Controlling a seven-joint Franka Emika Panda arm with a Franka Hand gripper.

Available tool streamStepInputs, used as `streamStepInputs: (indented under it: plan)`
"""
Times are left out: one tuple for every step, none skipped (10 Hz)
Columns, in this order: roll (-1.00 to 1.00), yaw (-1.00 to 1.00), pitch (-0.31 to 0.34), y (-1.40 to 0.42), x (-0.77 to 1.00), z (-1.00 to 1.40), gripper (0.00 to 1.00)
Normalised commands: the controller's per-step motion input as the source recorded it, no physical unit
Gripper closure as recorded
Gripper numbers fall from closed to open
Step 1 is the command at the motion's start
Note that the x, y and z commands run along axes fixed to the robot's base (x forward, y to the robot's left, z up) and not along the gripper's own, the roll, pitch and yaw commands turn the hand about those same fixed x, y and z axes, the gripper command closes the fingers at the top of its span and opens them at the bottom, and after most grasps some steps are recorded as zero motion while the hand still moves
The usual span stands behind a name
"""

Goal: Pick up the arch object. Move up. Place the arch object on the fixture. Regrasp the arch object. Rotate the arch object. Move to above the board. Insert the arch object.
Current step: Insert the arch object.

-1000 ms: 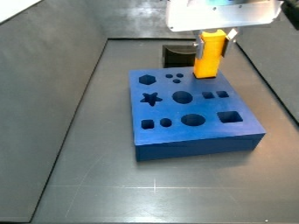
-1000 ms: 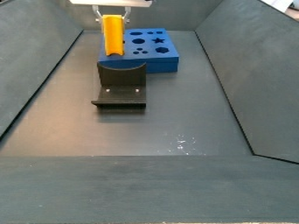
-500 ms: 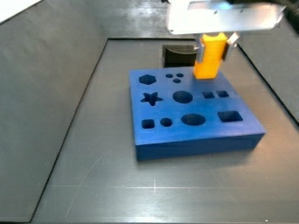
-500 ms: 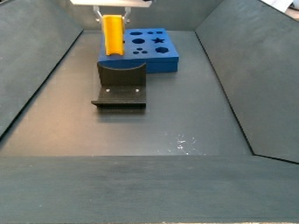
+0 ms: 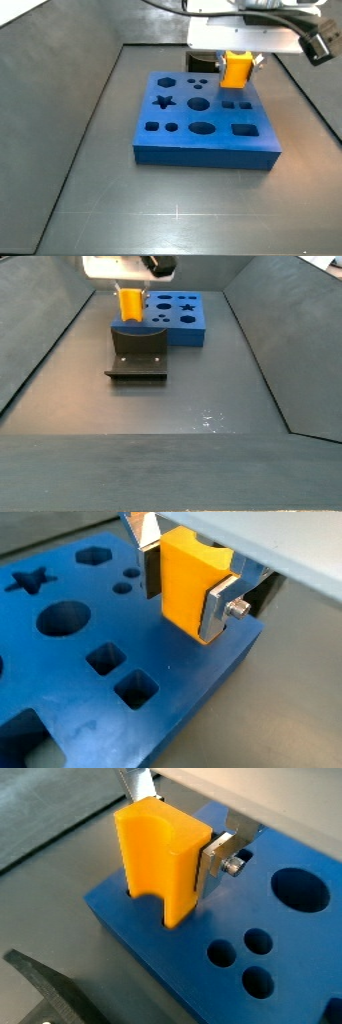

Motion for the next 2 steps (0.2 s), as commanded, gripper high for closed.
streamStepInputs:
  plan:
    - [-0.13,-0.17,0.0,0.18,0.12,-0.05,1.0]
    - [0.0,-0.02,0.02,0.0,0.03,0.0,1.0]
